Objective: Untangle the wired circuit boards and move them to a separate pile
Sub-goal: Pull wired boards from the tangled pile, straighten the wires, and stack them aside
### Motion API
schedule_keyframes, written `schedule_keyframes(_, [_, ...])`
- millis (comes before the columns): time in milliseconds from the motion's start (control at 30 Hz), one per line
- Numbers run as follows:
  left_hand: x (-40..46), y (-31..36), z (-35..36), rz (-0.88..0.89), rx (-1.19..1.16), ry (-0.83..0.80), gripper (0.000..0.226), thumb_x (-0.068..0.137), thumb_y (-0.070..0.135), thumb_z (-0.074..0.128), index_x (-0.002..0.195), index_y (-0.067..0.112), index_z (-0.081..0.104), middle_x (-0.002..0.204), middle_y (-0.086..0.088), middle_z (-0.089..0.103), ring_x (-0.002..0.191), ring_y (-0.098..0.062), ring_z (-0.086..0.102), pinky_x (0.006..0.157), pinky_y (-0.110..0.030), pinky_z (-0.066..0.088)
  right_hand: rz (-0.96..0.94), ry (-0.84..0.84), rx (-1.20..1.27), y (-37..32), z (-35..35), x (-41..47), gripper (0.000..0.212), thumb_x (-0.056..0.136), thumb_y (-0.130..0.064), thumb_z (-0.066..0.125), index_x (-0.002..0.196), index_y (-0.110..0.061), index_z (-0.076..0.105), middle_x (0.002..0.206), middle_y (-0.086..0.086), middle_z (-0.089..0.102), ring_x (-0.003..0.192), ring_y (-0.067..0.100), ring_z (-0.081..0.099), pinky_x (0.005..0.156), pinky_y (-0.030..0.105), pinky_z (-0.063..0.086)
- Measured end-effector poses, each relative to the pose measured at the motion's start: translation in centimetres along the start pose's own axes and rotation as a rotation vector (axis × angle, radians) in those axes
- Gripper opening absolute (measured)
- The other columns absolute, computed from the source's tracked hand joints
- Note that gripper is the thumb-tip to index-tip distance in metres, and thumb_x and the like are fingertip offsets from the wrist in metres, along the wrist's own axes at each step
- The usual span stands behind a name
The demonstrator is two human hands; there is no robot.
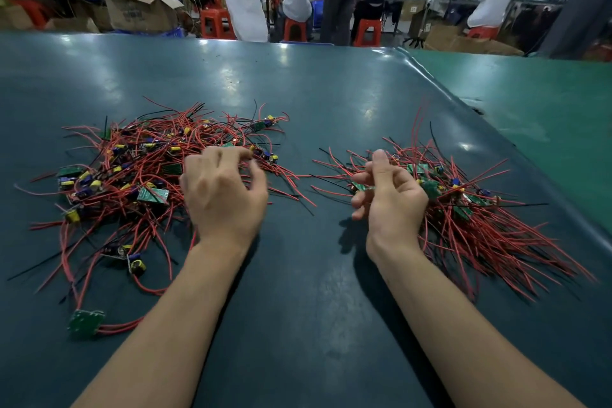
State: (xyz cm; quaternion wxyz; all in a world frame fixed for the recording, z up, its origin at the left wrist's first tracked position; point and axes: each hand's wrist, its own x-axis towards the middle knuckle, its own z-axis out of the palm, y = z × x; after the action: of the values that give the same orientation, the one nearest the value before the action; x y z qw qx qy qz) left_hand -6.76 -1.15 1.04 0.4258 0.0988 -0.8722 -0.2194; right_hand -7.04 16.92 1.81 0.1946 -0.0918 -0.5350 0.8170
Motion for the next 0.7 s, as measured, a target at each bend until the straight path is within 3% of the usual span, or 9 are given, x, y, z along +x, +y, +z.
schedule_keyframes(100, [0.6, -1.3, -0.3, -0.243, 0.266, -0.245, 0.041, 0.087, 0.035, 0.061, 0.121, 0.013, 0.058, 0.122, -0.016, 0.054, 0.116, -0.037, 0.044, 0.096, -0.046, 0.036, -0.031, -0.062, -0.037, 0.0, 0.1, -0.3, 0.03, 0.096, -0.033, 0.061, 0.077, -0.009, 0.061, 0.058, 0.002, 0.06, 0.034, 0.012, 0.045, 0.031, 0.018, 0.033])
schedule_keyframes(200, [0.6, -1.6, -0.3, -0.244, 0.356, -0.353, 0.039, 0.09, 0.039, 0.058, 0.122, 0.015, 0.06, 0.124, -0.014, 0.056, 0.119, -0.037, 0.044, 0.099, -0.046, 0.034, -0.033, -0.076, -0.072, 0.0, 0.0, -0.5, 0.032, 0.098, -0.033, 0.059, 0.075, -0.009, 0.061, 0.055, 0.001, 0.057, 0.033, 0.011, 0.042, 0.032, 0.018, 0.031])
schedule_keyframes(400, [0.5, -1.4, -1.1, -0.249, 0.352, -0.339, 0.023, 0.09, 0.04, 0.062, 0.101, 0.024, 0.074, 0.117, -0.009, 0.057, 0.114, -0.034, 0.045, 0.096, -0.045, 0.036, -0.018, -0.141, -0.133, 0.3, -0.2, -0.3, 0.033, 0.098, -0.03, 0.059, 0.074, -0.008, 0.062, 0.052, -0.001, 0.056, 0.033, 0.012, 0.042, 0.033, 0.018, 0.03])
schedule_keyframes(567, [0.1, -1.4, -1.6, -0.238, 0.257, -0.402, 0.026, 0.088, 0.029, 0.06, 0.11, 0.02, 0.07, 0.116, -0.012, 0.053, 0.104, -0.035, 0.054, 0.094, -0.042, 0.044, -0.046, -0.203, -0.207, 0.6, -0.1, -0.4, 0.035, 0.097, -0.034, 0.06, 0.069, -0.013, 0.064, 0.053, 0.0, 0.058, 0.033, 0.013, 0.043, 0.033, 0.019, 0.031])
schedule_keyframes(700, [0.2, -1.1, -1.8, -0.204, 0.052, -0.165, 0.024, 0.094, 0.026, 0.058, 0.107, 0.01, 0.071, 0.106, -0.016, 0.061, 0.096, -0.036, 0.059, 0.079, -0.036, 0.042, -0.048, -0.211, -0.227, 0.5, -0.1, -0.4, 0.036, 0.097, -0.036, 0.06, 0.068, -0.014, 0.065, 0.053, 0.001, 0.059, 0.035, 0.013, 0.043, 0.034, 0.02, 0.032])
